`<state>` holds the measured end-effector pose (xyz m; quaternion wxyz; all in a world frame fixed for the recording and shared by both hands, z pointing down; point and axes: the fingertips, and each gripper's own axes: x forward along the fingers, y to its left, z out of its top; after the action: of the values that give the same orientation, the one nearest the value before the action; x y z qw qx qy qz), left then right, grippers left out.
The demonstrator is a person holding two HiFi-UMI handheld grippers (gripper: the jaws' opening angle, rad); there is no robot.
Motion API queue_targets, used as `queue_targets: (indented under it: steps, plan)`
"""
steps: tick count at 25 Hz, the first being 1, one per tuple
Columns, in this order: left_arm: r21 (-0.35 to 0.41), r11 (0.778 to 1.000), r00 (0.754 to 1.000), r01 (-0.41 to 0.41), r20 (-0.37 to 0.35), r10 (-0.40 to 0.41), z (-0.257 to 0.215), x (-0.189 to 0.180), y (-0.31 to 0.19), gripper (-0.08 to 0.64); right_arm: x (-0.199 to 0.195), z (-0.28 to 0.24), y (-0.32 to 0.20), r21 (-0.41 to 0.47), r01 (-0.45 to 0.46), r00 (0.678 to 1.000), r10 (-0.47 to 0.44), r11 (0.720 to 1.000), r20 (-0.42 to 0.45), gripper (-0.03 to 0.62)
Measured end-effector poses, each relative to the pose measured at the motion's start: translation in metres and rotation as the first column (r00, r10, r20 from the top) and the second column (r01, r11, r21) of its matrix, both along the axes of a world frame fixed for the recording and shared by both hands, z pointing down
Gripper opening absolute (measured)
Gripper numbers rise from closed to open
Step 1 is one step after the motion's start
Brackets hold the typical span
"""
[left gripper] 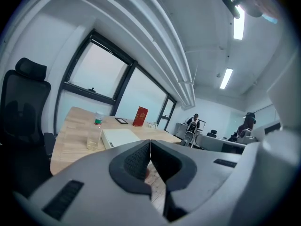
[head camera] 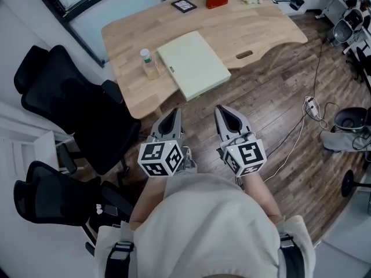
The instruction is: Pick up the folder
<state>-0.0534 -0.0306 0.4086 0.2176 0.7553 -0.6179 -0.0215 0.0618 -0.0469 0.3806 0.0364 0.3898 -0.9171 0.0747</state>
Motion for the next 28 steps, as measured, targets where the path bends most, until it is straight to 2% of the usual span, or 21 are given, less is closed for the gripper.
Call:
queue_targets:
  steps: [6,28]
  plan:
    - [-0.005,1.0,1.0,0.001,-0.013,-0.001,0.002,-0.022,-0.03,0.021,-0.018,0.0,-0.03,-0.004,-0.009,1.0,0.009,1.0,-0.002,0.017]
    - [-0.012,0.997,0.996,-0.079,-0.032,0.079,0.019,-0.07,-0.123,0.021,-0.066,0.009,-0.12,-0.011,-0.075,0.997,0.075,0.997,-0.005,0.017]
